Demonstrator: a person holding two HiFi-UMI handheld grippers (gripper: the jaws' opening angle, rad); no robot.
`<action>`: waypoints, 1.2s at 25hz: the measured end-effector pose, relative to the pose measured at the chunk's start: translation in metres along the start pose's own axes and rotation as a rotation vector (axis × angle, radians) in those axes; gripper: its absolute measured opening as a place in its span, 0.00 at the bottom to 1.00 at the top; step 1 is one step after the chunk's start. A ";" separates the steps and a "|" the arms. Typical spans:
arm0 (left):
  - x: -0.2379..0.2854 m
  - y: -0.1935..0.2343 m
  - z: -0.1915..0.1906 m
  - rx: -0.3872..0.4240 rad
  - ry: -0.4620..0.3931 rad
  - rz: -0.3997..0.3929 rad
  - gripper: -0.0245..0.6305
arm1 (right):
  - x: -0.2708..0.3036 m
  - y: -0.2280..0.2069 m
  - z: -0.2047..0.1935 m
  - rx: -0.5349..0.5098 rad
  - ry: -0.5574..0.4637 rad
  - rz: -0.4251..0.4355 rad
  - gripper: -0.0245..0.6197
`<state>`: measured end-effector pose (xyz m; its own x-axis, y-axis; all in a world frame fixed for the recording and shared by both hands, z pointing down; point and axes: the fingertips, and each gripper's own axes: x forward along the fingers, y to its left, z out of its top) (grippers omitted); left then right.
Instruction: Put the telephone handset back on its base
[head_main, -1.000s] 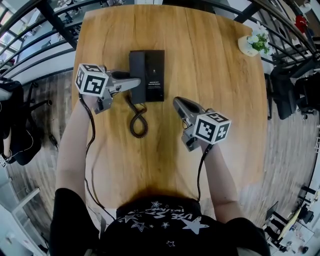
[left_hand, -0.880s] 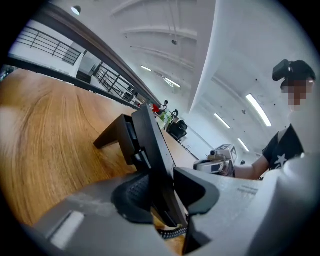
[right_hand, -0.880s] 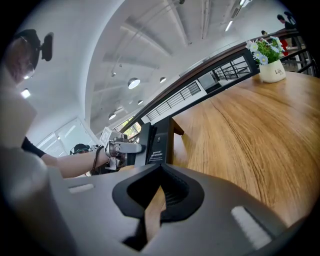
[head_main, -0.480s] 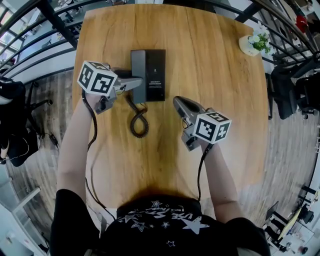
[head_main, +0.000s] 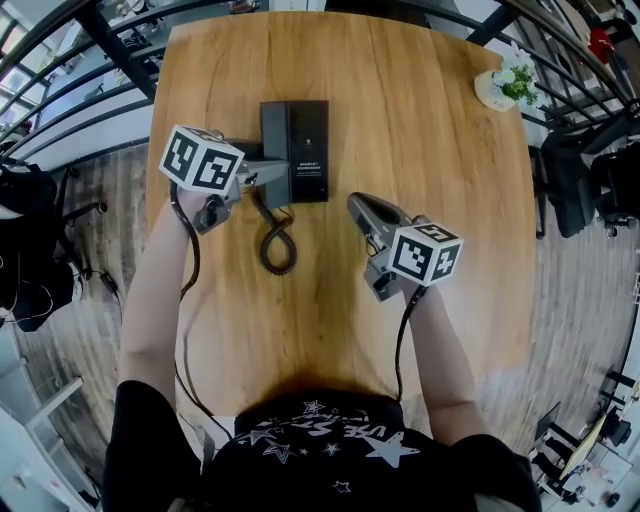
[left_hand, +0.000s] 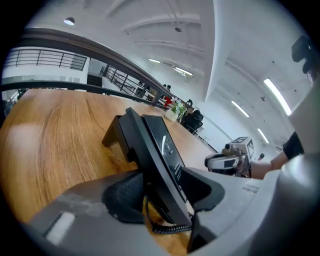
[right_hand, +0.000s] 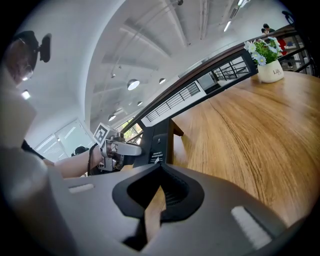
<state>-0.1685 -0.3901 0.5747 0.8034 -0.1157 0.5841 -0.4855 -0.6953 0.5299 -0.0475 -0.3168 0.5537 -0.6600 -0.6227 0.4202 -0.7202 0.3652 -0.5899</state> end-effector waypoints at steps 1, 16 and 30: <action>-0.001 0.000 -0.001 -0.008 0.003 0.005 0.37 | 0.000 0.000 0.000 0.001 0.000 0.001 0.04; -0.020 0.013 0.011 -0.085 -0.130 0.011 0.21 | 0.000 0.004 0.000 0.004 -0.001 0.004 0.04; -0.018 0.016 0.011 -0.136 -0.196 0.052 0.21 | -0.004 0.020 0.008 -0.026 -0.015 0.013 0.04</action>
<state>-0.1871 -0.4070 0.5653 0.8211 -0.2938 0.4893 -0.5594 -0.5845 0.5878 -0.0577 -0.3124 0.5342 -0.6662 -0.6278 0.4026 -0.7171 0.3910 -0.5769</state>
